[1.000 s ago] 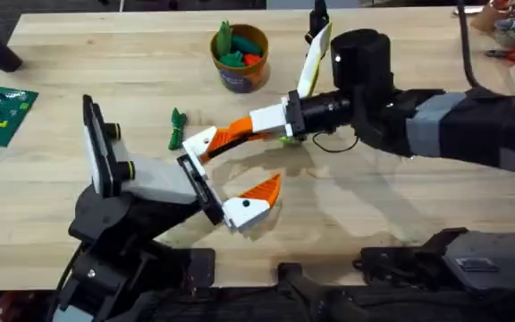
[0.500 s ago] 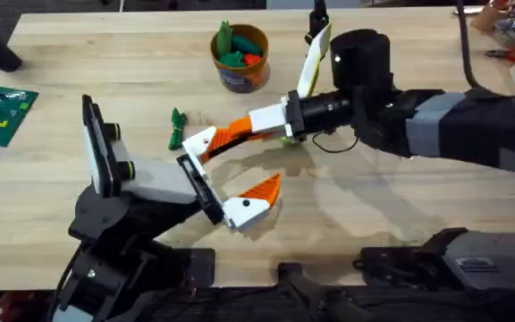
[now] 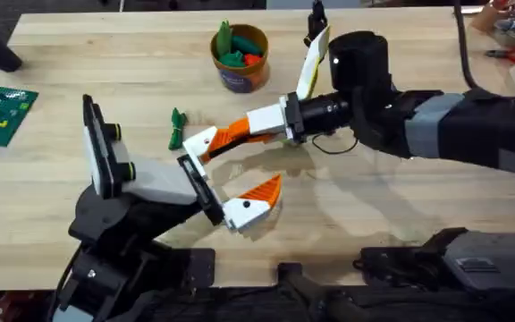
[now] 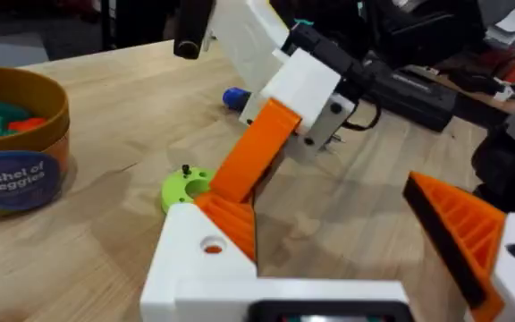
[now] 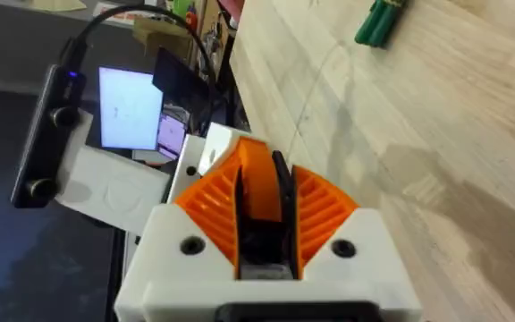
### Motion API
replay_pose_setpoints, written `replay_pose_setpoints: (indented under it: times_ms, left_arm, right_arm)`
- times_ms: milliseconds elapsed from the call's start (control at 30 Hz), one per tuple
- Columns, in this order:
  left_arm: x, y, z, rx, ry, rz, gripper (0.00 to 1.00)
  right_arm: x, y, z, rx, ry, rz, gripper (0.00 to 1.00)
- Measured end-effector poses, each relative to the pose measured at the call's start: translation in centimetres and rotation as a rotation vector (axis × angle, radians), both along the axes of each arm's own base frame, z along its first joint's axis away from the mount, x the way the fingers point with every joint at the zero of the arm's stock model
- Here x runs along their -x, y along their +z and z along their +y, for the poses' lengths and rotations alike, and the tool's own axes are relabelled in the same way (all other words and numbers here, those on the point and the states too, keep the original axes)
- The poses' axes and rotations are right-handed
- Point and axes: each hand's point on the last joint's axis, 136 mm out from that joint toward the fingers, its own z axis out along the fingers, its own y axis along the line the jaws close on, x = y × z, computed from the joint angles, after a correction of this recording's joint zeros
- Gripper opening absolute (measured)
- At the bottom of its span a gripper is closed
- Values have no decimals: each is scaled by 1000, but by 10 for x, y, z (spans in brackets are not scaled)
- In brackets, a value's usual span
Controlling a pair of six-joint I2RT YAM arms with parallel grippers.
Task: Pick up the gripper from the table and insert it into the empty holder that is missing its gripper. Then pick up a screw, insert it into the mounting hole, and use the screwdriver to tighten it. Finally, clean up the table by picking up the vegetable and placing it into the bucket.
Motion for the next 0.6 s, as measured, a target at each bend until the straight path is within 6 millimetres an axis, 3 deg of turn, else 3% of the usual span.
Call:
replay_pose_setpoints:
  times_ms: [400, 433, 567, 600]
  left_arm:
    - [2, 0, -1, -4, -16, -9, 984]
    - [4, 0, -2, -8, -24, -17, 984]
    - [5, 1, -3, -11, -34, -24, 984]
    - [10, 1, -6, -12, -67, -28, 984]
  right_arm:
    - [3, -1, -3, -3, 13, 21, 407]
    - [4, -2, -4, -4, 17, 34, 511]
    - [4, -5, -6, -3, 21, 50, 690]
    - [7, -7, -6, -6, 36, 65, 876]
